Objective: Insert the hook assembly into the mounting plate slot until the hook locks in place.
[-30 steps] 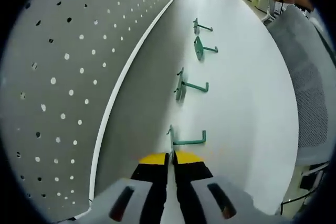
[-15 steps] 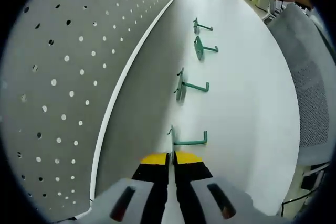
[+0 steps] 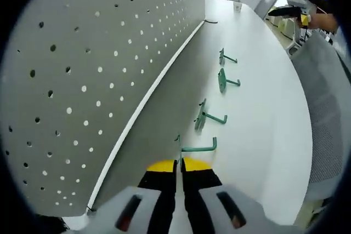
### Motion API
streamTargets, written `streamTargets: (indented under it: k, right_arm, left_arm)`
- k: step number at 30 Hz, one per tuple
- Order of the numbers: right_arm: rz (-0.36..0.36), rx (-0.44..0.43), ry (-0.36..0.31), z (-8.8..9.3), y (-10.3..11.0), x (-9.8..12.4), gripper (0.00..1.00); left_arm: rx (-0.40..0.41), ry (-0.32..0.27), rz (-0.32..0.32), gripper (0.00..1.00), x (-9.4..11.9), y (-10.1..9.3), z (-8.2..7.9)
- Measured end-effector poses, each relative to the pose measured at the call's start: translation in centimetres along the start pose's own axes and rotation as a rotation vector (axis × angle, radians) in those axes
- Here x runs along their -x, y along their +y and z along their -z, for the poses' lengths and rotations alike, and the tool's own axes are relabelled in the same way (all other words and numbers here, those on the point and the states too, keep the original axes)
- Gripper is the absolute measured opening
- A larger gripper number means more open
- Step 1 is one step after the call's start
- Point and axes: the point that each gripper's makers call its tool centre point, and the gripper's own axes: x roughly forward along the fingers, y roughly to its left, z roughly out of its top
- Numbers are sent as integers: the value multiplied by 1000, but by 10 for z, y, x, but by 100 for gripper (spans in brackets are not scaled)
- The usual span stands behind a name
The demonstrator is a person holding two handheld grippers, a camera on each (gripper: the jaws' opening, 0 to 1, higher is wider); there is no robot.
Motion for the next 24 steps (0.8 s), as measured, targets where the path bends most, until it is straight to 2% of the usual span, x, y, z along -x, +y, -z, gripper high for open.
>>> streamTargets:
  k: [2,4,9,11,14,24]
  right_arm:
    - [-2,3,-3,-1,1,0,77]
    - [-5,5,-4,-1,2,-1,77]
    - [-10,10,-9,-2,4,-2,77]
    - [-10,12,-11,-4,4,-2,77]
    - [-14,13,-14,-5,5,-1,77]
    - [-12,21,-39,-14,5,1,77]
  left_arm:
    - [-1,-7,-18,3,2,1,-3]
    - [12,-46,-29,3,6,1,-11]
    - [25,-89,-52,3,14,-1,-25]
    - [21,-133,-66,3,18,-1,-35]
    - [33,-166,-80,3,23,-4,-45]
    - [34,-266,-125,3,40,-11,-68]
